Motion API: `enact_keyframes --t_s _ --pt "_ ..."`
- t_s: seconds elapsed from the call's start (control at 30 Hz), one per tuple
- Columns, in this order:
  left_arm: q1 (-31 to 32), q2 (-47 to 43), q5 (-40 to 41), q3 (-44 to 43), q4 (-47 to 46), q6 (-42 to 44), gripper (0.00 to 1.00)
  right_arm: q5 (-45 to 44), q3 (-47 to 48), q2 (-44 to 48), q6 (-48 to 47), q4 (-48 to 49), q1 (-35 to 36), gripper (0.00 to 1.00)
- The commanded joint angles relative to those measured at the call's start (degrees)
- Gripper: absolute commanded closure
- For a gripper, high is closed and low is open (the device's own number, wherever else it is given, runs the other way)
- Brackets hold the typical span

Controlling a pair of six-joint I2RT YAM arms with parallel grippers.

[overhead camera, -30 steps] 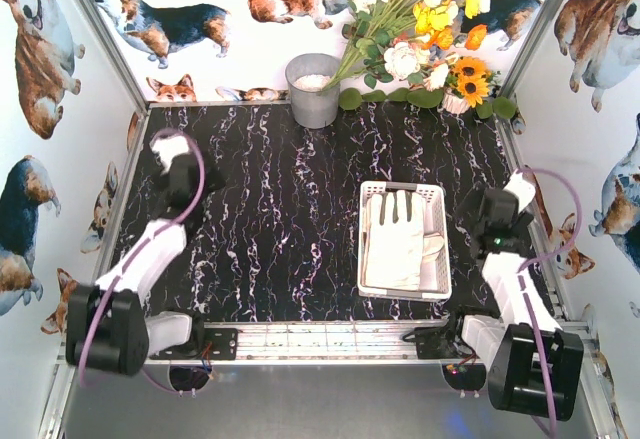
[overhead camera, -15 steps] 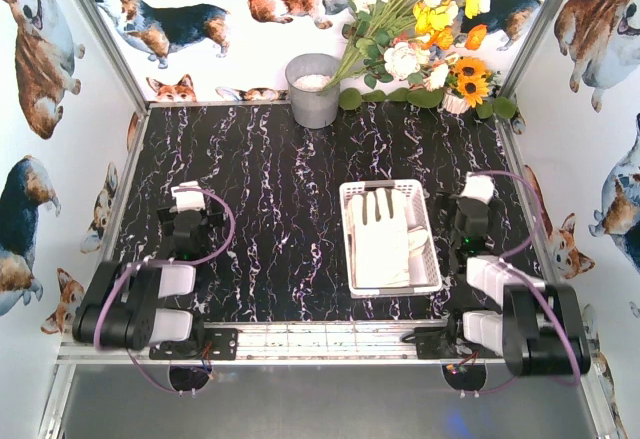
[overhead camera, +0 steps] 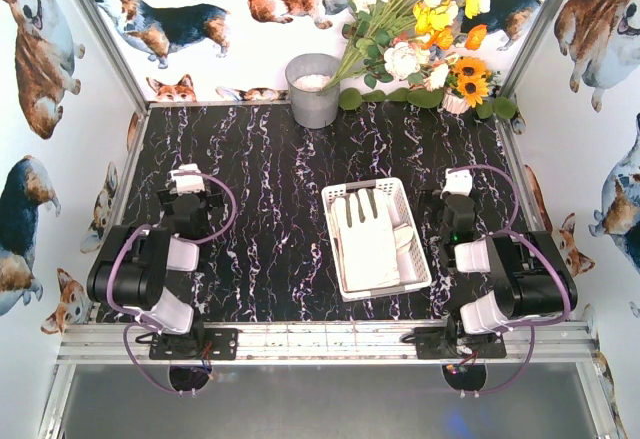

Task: Put the gloves into the storage basket
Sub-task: Reset both arms

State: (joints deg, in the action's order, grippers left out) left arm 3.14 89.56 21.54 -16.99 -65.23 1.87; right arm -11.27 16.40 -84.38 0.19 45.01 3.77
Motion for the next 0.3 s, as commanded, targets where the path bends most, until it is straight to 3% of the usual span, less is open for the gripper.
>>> enact_keyframes --t_s 0.0,0.27 --pt "-0.41 -0.25 0.34 0.23 0.55 -1.51 0.0 -3.14 0.85 0.78 0.76 6.11 0.53 0.0" --pt "-0.33 -0.26 0.26 0.17 0.78 -1.55 0.0 -0.32 0.23 0.68 -0.51 7.79 0.28 0.0"
